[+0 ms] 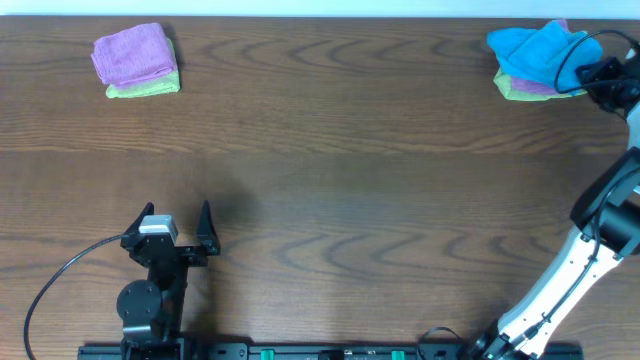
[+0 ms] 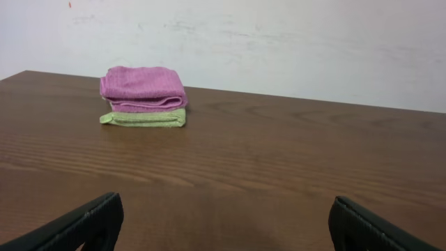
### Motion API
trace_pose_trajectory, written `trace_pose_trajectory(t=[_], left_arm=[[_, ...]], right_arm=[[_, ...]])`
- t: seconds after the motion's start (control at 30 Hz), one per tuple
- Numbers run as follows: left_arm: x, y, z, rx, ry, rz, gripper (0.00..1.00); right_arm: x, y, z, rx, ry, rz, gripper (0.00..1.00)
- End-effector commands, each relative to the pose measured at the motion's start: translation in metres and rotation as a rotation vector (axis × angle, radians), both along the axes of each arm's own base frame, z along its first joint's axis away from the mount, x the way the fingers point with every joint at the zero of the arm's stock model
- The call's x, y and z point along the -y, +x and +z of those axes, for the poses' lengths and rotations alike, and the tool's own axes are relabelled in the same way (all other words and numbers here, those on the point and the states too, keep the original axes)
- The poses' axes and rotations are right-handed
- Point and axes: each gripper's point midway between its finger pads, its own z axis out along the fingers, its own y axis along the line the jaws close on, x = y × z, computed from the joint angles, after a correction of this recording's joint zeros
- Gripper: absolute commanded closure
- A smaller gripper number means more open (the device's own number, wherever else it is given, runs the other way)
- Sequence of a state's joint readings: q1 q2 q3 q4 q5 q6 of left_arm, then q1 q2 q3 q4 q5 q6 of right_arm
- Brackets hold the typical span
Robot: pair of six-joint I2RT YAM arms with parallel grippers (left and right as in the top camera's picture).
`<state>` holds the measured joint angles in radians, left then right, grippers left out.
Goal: Fold the cloth
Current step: 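Lower the right gripper and pinch the top blue cloth, then lift the blue cloth and pull it left toward table center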
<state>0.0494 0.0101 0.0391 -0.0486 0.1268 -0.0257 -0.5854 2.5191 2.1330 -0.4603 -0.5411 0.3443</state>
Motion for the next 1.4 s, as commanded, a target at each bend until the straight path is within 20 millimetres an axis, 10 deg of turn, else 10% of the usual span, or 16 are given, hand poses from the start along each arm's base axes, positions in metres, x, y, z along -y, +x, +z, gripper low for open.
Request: trace_pose_trajectory(t=[0.0,0.3,0.73,1.07,1.37], left_arm=[[0.0,0.0,-0.019,-0.044,0.009,-0.002,0.04],[0.0,0.0,-0.019,-0.044,0.009,-0.003,0.05],[0.0,0.0,-0.019,-0.044,0.009,-0.002,0.04],[0.0,0.0,-0.019,-0.044,0.009,-0.003,0.05],[0.0,0.0,-0.019,-0.044,0.009,-0.002,0.05]], right_arm=[[-0.005,0.006,-0.005,-0.001,-0.008,0.017,0.94],[-0.019,0.015,0.024,0.089,0.061,0.083,0.99],[-0.075,0.004,0.169,0.162,-0.067,0.247,0.99],[-0.219,-0.036,0.254,0.174,-0.125,0.507,0.99],[-0.366,-0.12,0.251,0.013,-0.104,0.901,0.89]])
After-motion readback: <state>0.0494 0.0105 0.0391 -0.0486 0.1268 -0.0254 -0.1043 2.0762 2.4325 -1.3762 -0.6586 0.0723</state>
